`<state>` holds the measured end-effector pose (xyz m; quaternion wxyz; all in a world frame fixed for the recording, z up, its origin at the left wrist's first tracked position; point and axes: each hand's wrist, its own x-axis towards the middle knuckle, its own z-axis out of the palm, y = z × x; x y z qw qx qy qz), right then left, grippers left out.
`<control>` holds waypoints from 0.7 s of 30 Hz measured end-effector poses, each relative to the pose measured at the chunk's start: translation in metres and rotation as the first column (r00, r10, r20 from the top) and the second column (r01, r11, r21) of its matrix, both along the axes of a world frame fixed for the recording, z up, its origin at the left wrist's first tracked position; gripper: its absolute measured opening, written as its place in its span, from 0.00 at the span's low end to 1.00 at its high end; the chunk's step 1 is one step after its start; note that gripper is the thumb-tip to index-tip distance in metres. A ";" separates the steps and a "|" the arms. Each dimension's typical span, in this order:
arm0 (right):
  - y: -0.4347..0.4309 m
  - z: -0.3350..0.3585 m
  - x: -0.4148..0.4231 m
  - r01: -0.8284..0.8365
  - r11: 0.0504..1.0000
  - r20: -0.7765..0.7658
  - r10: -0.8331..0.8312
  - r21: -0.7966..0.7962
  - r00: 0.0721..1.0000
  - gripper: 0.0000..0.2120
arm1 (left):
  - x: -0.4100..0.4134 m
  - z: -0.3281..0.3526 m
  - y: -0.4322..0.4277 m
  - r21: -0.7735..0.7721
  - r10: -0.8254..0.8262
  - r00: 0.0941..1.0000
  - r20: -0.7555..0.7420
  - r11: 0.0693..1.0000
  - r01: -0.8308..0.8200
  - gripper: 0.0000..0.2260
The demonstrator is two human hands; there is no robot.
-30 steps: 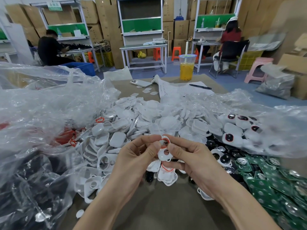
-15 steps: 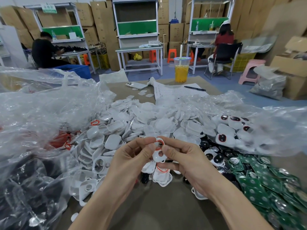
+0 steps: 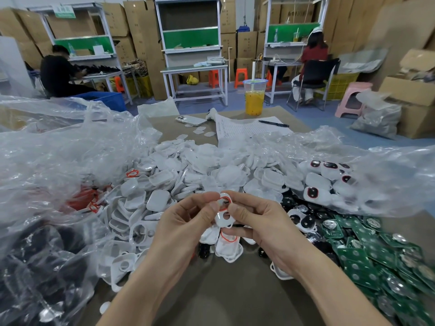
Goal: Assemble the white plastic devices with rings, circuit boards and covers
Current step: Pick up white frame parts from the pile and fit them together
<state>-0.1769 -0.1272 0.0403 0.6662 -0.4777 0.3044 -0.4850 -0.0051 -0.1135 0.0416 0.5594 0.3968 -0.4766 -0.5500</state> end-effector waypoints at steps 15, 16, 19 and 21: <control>0.000 0.001 -0.001 0.037 0.999 -0.040 -0.037 -0.024 0.998 0.12 | -0.003 0.005 0.003 -0.105 0.072 0.992 0.103 0.993 -0.061 0.17; 0.000 0.001 -0.001 0.035 0.999 -0.044 -0.036 -0.026 0.998 0.12 | -0.003 0.005 0.004 -0.106 0.078 0.989 0.123 0.992 -0.065 0.17; 0.000 0.002 0.000 0.041 0.998 -0.063 -0.044 -0.042 0.997 0.13 | -0.003 0.005 0.005 -0.122 0.055 0.986 0.158 0.992 -0.036 0.12; 0.001 0.002 0.000 0.062 0.996 -0.101 -0.068 -0.066 0.992 0.12 | -0.004 0.006 0.005 -0.142 0.062 0.982 0.179 0.989 -0.037 0.10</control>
